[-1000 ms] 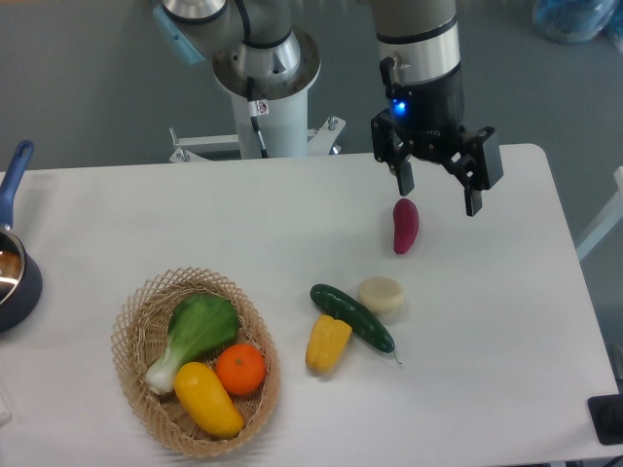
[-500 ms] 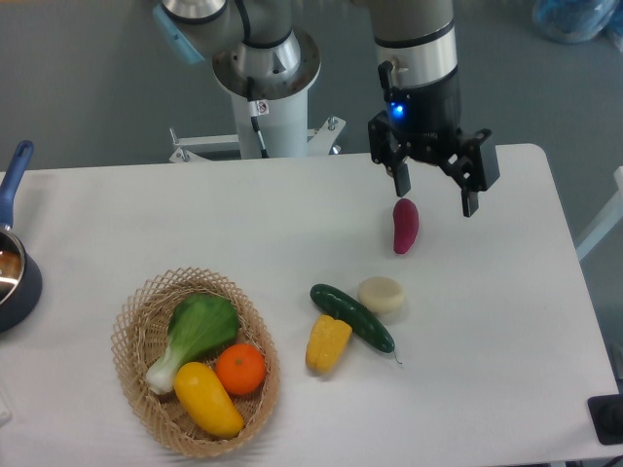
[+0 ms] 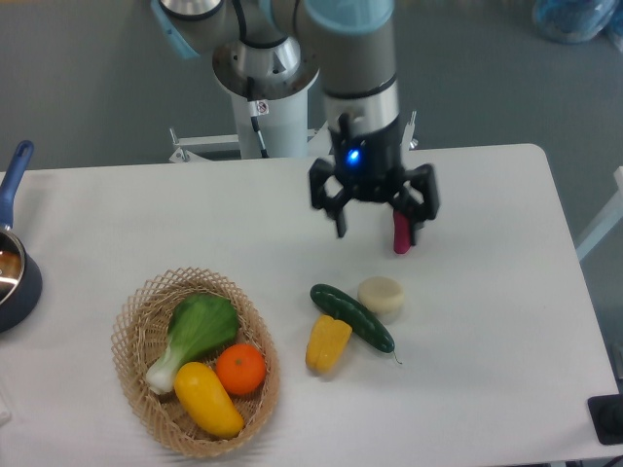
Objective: Pick up the mango from the basket
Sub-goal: 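Move the open gripper over the wicker basket toward the yellow mango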
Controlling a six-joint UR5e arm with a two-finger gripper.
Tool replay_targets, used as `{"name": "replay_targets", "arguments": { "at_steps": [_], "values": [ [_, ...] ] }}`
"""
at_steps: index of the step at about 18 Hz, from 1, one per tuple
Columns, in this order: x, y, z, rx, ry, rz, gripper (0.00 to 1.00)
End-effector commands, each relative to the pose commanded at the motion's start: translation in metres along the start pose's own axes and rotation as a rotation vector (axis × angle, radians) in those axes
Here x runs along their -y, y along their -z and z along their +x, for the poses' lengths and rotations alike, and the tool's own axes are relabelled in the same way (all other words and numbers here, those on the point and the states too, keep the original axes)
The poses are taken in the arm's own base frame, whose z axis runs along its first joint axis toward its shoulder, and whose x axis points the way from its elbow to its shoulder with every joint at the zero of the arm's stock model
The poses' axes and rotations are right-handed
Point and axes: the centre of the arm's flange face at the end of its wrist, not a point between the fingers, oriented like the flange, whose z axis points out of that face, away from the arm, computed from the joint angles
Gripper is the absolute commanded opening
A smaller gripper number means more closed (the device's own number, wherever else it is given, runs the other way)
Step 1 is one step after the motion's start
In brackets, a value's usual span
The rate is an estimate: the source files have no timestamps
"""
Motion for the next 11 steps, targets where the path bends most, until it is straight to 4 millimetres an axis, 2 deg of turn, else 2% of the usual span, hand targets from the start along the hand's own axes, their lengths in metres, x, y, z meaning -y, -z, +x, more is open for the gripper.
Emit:
{"name": "replay_targets", "arguments": {
  "at_steps": [2, 4, 6, 9, 11],
  "values": [
    [-0.001, -0.021, 0.012, -0.075, 0.136, -0.013, 1.00],
    [0.002, -0.030, 0.025, -0.143, 0.242, -0.011, 1.00],
    [0.008, -0.031, 0.040, -0.207, 0.340, -0.004, 1.00],
    [0.014, -0.045, 0.058, -0.244, 0.386, -0.028, 1.00],
    [0.022, -0.064, 0.069, -0.255, 0.414, -0.056, 1.00]
  ]
}}
